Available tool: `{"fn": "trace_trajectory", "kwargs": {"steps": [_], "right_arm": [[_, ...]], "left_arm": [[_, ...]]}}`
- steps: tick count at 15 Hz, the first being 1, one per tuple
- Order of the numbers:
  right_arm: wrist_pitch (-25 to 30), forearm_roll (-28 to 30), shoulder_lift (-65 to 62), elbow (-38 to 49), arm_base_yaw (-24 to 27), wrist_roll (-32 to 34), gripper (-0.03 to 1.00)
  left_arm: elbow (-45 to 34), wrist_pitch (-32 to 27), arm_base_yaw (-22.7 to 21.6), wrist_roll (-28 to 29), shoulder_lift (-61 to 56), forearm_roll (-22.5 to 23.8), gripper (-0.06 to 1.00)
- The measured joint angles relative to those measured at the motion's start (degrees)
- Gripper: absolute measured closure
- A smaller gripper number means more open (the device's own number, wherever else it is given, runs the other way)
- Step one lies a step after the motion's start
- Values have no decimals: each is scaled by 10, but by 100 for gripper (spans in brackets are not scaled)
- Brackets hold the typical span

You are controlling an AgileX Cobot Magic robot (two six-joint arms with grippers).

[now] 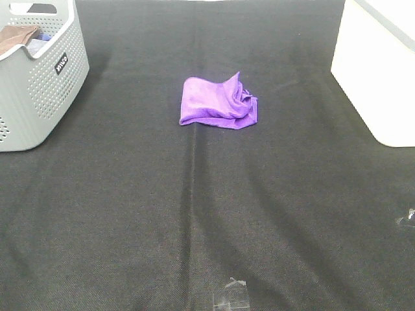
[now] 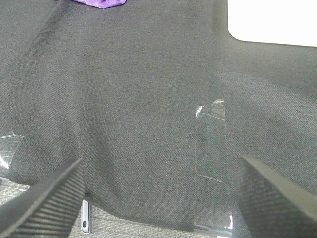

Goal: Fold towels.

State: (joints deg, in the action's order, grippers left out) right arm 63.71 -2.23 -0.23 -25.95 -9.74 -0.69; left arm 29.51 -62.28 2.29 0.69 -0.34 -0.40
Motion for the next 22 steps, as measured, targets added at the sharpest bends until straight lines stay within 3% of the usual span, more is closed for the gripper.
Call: {"fn": "trace_trajectory", "kwargs": {"steps": [4,8,22], "right_arm": [[0,0,0,0,3,0,16],[0,0,0,0,78,0,16],[0,0,0,0,81,0,16]], "left_arm": [[0,3,-6,0,0,-1,18],[0,4,-49,-1,0,-1,18],[0,4,-49,-1,0,-1,18]]}}
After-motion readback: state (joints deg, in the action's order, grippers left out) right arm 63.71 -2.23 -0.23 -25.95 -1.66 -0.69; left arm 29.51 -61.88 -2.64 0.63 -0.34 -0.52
